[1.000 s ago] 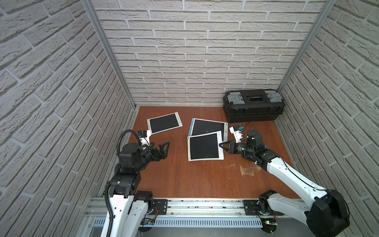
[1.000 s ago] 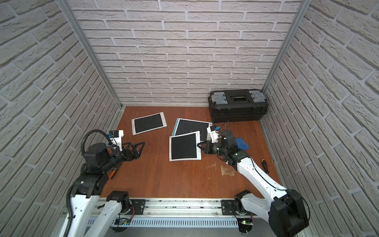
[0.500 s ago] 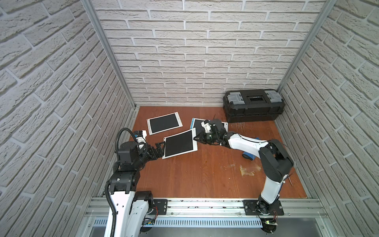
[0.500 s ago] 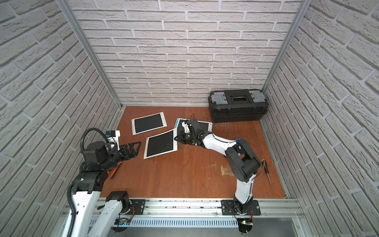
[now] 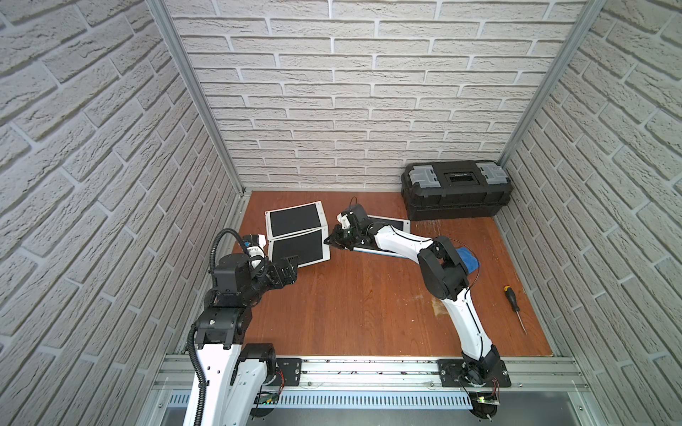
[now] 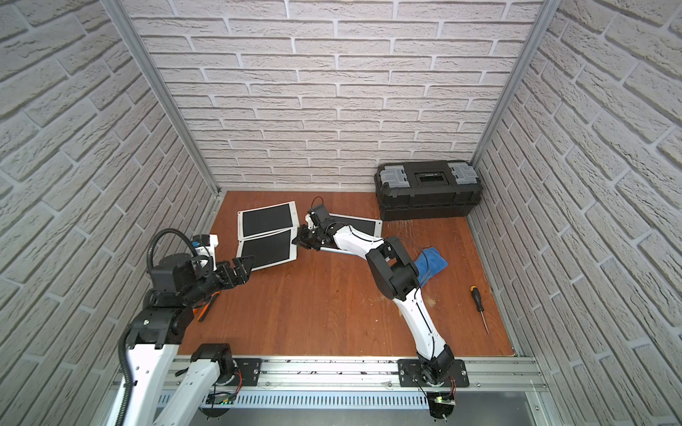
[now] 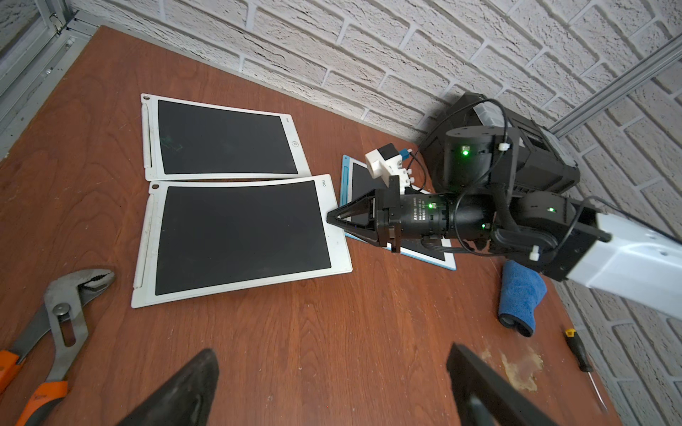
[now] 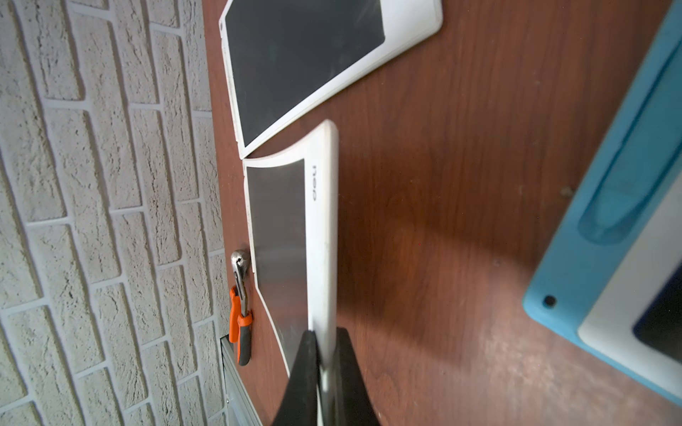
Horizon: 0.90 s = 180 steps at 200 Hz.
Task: Wipe the drawing tablet
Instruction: Place the drawing tablet at the center of the board.
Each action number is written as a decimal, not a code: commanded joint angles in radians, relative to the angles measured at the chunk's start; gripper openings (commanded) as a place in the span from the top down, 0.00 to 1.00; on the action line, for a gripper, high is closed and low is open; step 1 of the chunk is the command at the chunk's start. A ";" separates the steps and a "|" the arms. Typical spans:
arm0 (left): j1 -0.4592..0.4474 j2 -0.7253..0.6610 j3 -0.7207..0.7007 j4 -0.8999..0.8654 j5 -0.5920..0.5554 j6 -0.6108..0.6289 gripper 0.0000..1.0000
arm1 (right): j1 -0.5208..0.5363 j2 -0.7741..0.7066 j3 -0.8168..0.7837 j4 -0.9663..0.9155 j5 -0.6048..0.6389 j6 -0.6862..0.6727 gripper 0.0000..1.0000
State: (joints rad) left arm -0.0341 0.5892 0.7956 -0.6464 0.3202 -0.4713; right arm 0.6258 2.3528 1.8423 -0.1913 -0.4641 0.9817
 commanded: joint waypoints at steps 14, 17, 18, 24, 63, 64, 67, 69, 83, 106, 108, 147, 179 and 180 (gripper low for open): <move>-0.003 0.004 0.018 0.007 -0.007 0.015 0.02 | 0.005 0.094 0.034 -0.152 0.097 0.051 0.97; -0.003 0.004 0.018 0.007 -0.008 0.014 0.02 | 0.005 0.100 0.040 -0.152 0.096 0.055 0.97; -0.003 0.004 0.018 0.007 -0.007 0.014 0.02 | 0.005 0.103 0.043 -0.153 0.096 0.057 0.97; -0.001 0.006 0.016 0.007 -0.007 0.014 0.02 | 0.005 0.119 0.059 -0.161 0.096 0.064 0.97; 0.011 0.010 0.016 0.010 -0.001 0.016 0.02 | -0.003 0.172 0.125 -0.209 0.126 0.077 0.97; 0.011 0.009 0.015 0.011 -0.001 0.016 0.02 | -0.002 0.173 0.125 -0.209 0.128 0.075 0.97; 0.011 0.009 0.016 0.010 -0.001 0.015 0.02 | -0.004 0.173 0.128 -0.208 0.132 0.073 0.97; 0.012 0.009 0.015 0.010 -0.001 0.014 0.02 | -0.004 0.174 0.129 -0.205 0.133 0.072 0.97; 0.013 0.004 0.012 0.012 0.000 0.012 0.02 | -0.009 0.178 0.153 -0.230 0.159 0.052 0.97; 0.013 -0.003 0.008 0.017 -0.002 0.012 0.02 | -0.020 0.187 0.173 -0.257 0.181 0.045 0.97; 0.013 -0.004 0.009 0.017 -0.002 0.012 0.02 | -0.020 0.189 0.176 -0.258 0.181 0.046 0.97; 0.013 0.000 0.006 0.019 0.005 0.010 0.02 | -0.034 0.266 0.280 -0.329 0.162 0.057 0.97; 0.015 0.001 0.006 0.024 0.011 0.011 0.02 | -0.034 0.278 0.322 -0.354 0.160 0.036 0.71; 0.016 0.001 0.006 0.024 0.011 0.010 0.02 | -0.034 0.278 0.325 -0.357 0.162 0.034 0.70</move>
State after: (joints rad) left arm -0.0273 0.5934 0.7956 -0.6483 0.3214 -0.4713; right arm 0.5957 2.5809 2.1532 -0.3458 -0.4065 1.0393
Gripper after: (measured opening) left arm 0.983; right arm 0.186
